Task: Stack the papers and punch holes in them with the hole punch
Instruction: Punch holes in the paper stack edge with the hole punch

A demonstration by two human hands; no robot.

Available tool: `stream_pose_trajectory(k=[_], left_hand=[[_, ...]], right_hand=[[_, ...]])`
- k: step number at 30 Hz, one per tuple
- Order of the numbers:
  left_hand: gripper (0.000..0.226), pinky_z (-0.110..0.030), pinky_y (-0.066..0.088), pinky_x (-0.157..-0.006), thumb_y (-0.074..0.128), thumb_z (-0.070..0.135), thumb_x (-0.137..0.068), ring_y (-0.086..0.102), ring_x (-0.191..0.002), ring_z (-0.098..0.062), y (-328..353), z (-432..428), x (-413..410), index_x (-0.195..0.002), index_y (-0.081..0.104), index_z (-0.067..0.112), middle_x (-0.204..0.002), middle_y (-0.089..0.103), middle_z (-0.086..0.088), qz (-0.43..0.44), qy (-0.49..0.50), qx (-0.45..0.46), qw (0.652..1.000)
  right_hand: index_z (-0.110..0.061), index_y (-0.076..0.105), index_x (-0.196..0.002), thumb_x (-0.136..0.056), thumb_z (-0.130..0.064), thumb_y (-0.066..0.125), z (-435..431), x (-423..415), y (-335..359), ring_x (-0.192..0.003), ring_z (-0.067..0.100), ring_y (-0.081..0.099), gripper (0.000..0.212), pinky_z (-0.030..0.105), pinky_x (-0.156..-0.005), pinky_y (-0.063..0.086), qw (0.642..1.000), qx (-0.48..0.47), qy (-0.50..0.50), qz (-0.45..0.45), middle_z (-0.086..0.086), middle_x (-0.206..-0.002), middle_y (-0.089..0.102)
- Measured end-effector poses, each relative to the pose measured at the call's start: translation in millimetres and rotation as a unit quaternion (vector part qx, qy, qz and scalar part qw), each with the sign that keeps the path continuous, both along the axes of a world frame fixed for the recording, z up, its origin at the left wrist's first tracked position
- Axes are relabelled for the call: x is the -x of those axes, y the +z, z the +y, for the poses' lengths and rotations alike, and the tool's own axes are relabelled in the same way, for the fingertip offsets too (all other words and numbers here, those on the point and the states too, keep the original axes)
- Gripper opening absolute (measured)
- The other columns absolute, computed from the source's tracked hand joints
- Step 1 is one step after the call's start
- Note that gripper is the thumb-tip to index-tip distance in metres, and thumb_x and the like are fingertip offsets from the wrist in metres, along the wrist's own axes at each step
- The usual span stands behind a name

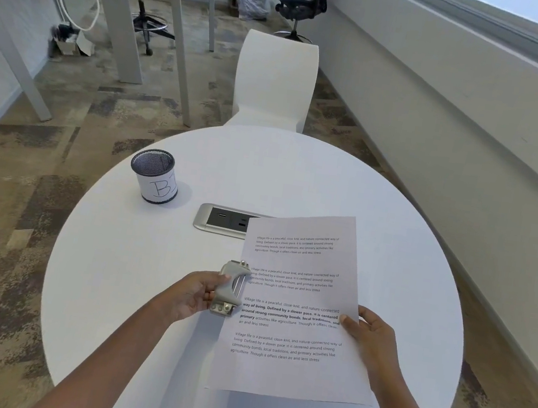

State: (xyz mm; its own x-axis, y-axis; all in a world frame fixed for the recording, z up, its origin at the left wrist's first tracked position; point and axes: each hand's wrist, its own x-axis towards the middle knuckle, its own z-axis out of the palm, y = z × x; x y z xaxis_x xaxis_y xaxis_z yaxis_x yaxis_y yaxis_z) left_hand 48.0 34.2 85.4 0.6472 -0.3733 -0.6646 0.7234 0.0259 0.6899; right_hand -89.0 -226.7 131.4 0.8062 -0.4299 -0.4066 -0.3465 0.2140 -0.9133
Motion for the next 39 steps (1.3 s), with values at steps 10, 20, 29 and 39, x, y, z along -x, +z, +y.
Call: stream_pose_trajectory(k=[10, 20, 29, 39], left_hand=[[0.014, -0.018, 0.05, -0.041, 0.052, 0.009, -0.089, 0.06, -0.038, -0.012, 5.0, -7.1, 0.3, -0.078, 0.057, 0.002, -0.045, 0.064, -0.005, 0.025, 0.029, -0.017, 0.999], [0.01, -0.022, 0.053, -0.042, 0.055, 0.009, -0.088, 0.062, -0.039, -0.015, 4.9, -9.9, 0.8, -0.082, 0.057, 0.001, -0.048, 0.064, -0.007, 0.041, 0.034, -0.01, 0.999], [0.012, -0.027, 0.056, -0.051, 0.055, 0.011, -0.088, 0.066, -0.048, -0.018, 4.2, -13.1, 0.6, -0.088, 0.059, 0.0, -0.058, 0.068, -0.01, 0.053, 0.02, 0.008, 0.998], [0.011, -0.022, 0.053, -0.046, 0.057, 0.011, -0.086, 0.05, -0.058, -0.019, -2.7, -13.3, -0.7, -0.08, 0.057, 0.002, -0.07, 0.053, -0.011, 0.062, 0.005, -0.047, 0.997]], right_hand=[[-0.01, 0.065, -0.088, -0.081, 0.005, 0.057, 2.0, 3.0, -4.2, -0.057, 0.019, 0.068, 0.019, 0.032, -0.057, 0.057, 1.0, -0.012, 0.011, 0.011, 0.004, -0.066, 0.074], [-0.01, 0.066, -0.089, -0.081, 0.005, 0.058, -0.1, 4.5, -6.0, -0.061, 0.024, 0.068, 0.019, 0.04, -0.07, 0.055, 1.0, -0.015, 0.003, 0.015, 0.007, -0.07, 0.075], [-0.007, 0.066, -0.095, -0.08, 0.004, 0.06, -8.6, 7.6, -7.8, -0.068, 0.029, 0.068, 0.02, 0.046, -0.074, 0.055, 0.999, -0.017, 0.006, 0.041, 0.011, -0.077, 0.075], [-0.006, 0.067, -0.094, -0.08, 0.005, 0.059, -3.7, 9.1, -14.0, -0.072, 0.031, 0.068, 0.02, 0.045, -0.075, 0.055, 0.999, -0.016, -0.003, 0.047, 0.013, -0.078, 0.074]])
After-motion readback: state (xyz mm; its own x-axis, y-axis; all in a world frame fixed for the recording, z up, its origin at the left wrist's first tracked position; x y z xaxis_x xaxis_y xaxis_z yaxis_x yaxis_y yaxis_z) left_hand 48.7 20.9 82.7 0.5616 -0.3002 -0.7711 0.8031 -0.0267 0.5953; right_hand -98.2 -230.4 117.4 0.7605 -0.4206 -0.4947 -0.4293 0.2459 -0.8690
